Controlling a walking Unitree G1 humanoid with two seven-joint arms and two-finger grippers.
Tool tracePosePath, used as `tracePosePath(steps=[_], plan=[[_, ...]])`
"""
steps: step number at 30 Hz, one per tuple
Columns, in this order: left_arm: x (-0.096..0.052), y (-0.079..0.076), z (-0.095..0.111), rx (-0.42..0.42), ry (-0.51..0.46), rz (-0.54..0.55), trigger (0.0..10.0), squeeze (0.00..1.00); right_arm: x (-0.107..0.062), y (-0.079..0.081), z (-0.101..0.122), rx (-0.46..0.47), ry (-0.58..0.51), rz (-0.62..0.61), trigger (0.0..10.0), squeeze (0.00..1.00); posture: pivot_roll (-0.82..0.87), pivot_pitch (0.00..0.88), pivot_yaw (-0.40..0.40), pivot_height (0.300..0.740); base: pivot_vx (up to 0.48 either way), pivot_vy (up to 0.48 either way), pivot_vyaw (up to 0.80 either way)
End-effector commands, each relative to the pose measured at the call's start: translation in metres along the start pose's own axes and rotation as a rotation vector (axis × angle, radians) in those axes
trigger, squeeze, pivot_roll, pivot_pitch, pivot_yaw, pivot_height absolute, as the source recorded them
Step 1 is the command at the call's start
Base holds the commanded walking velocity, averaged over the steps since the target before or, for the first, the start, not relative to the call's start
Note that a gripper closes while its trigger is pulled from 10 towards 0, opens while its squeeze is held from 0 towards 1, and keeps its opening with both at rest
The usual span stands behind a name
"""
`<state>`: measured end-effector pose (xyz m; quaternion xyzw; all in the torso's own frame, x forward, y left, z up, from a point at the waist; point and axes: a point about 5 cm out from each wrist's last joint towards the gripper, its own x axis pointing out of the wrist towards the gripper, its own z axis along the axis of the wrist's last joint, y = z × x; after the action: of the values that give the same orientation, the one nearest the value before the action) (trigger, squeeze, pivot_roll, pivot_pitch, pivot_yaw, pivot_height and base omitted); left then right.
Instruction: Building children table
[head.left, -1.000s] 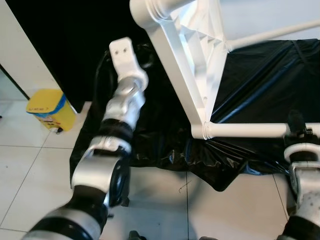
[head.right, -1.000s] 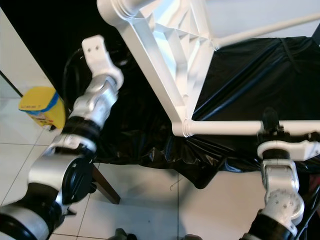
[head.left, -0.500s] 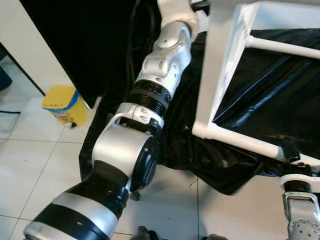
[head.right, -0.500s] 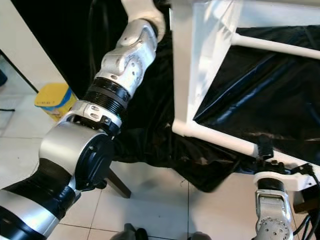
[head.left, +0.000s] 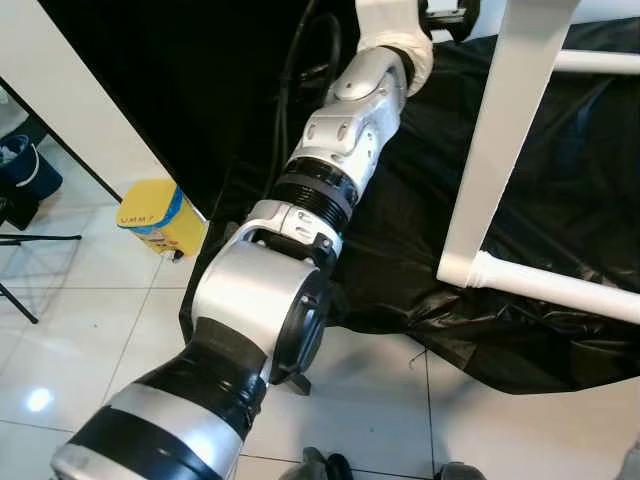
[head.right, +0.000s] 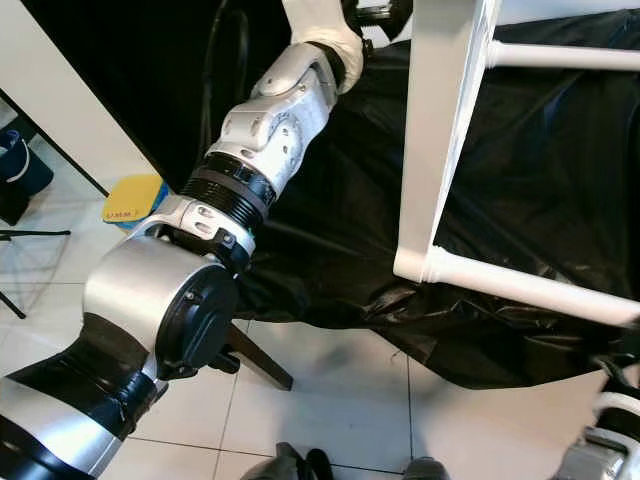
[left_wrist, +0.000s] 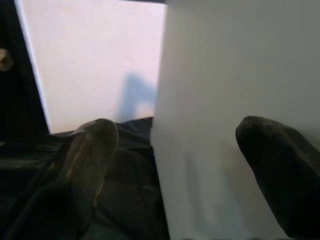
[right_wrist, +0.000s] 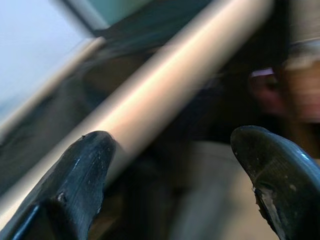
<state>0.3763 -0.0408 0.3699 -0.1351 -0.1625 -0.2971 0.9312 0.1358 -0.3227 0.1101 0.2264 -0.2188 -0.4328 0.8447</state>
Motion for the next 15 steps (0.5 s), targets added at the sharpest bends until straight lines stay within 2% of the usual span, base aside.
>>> tracePosePath(steps=[1,4,7,8,9,11,12,15], plan=[[0.001,-0.007,-0.002,0.014,0.007,-0.094,10.0,0.00,-0.061,-0.040,-0.012,-0.077,0.071,-0.331,10.0,0.00,-0.33,0.131,0.235,0.740,0.000,0.000,0.00],[0.001,-0.010,-0.005,0.009,0.014,-0.120,10.0,0.00,-0.049,-0.023,0.004,-0.161,-0.039,-0.331,10.0,0.00,-0.34,0.129,0.238,0.740,0.000,0.000,0.00],[0.002,-0.011,-0.005,0.011,0.014,-0.123,10.0,0.00,-0.047,-0.018,0.007,-0.183,-0.052,-0.325,10.0,0.00,-0.34,0.128,0.241,0.740,0.000,0.000,0.00],[0.002,-0.013,-0.005,0.018,0.013,-0.128,10.0,0.00,-0.041,0.002,0.017,-0.229,-0.113,-0.289,10.0,0.00,-0.34,0.124,0.237,0.740,0.000,0.000,0.00],[0.002,-0.013,-0.005,0.018,0.013,-0.128,10.0,0.00,-0.041,0.002,0.017,-0.229,-0.113,-0.289,10.0,0.00,-0.34,0.124,0.237,0.740,0.000,0.000,0.00],[0.002,-0.011,-0.007,0.024,0.017,-0.124,10.0,0.00,-0.029,0.032,0.030,-0.281,-0.204,-0.201,10.0,0.00,-0.34,0.114,0.225,0.740,0.000,0.000,0.00],[0.001,-0.011,-0.008,0.027,0.019,-0.122,10.0,0.00,-0.025,0.041,0.033,-0.289,-0.226,-0.173,10.0,0.00,-0.33,0.112,0.223,0.740,0.000,0.000,0.00],[0.001,-0.010,-0.009,0.029,0.022,-0.118,10.0,0.00,-0.020,0.049,0.034,-0.284,-0.245,-0.143,10.0,0.00,-0.33,0.110,0.213,0.740,0.000,0.000,0.00]])
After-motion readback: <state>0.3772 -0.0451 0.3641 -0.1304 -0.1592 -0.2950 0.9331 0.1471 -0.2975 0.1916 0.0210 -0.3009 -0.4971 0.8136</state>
